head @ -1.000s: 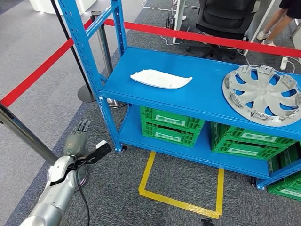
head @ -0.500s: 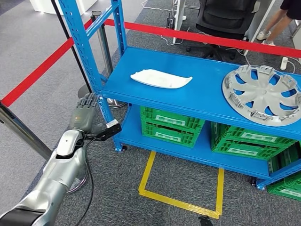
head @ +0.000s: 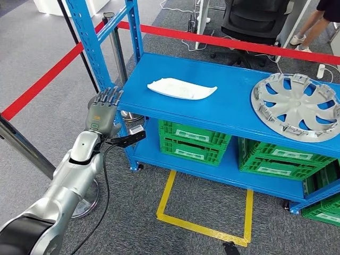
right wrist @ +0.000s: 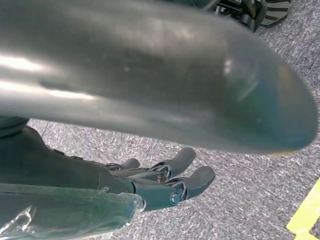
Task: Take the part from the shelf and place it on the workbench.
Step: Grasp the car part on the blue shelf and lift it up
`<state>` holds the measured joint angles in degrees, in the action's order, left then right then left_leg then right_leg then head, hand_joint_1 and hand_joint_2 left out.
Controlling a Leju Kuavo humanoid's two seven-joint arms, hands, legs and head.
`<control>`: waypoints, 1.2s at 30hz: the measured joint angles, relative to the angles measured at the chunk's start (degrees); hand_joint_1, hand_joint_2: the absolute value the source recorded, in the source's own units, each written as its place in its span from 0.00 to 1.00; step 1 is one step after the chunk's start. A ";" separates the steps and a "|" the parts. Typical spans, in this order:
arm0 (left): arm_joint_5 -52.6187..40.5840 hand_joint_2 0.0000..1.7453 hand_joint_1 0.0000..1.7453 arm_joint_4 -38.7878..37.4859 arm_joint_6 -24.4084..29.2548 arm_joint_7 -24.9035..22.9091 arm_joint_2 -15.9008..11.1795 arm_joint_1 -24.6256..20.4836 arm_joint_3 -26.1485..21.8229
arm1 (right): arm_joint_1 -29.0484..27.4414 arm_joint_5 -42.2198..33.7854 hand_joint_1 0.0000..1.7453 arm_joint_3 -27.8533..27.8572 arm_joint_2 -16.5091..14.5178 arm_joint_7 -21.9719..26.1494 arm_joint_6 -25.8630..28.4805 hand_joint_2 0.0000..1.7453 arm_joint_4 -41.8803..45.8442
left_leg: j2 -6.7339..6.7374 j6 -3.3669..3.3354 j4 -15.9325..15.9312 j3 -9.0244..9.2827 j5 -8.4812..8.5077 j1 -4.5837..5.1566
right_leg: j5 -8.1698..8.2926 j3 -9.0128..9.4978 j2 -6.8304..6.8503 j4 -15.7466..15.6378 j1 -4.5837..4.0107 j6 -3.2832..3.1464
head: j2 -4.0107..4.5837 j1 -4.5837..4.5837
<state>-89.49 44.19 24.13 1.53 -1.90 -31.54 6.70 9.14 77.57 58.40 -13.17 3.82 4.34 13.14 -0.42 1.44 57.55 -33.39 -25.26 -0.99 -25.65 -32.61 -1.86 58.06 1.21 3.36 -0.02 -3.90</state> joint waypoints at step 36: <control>0.08 1.00 0.00 -19.91 -2.98 -0.11 -2.13 -7.39 1.01 | 0.41 0.35 0.00 -2.64 -0.19 -0.81 -0.82 0.00 -0.05 | 0.01 0.03 0.00 -0.05 0.04 0.00 | 0.04 -0.09 -0.02 0.06 0.00 -0.01 | 0.00 0.00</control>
<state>-89.42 24.28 21.15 1.42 -4.03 -38.93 7.72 9.55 77.92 55.76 -13.35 3.01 3.52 13.09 -0.42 1.47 57.55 -33.44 -25.22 -0.98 -25.61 -32.70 -1.88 58.12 1.21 3.36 -0.02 -3.90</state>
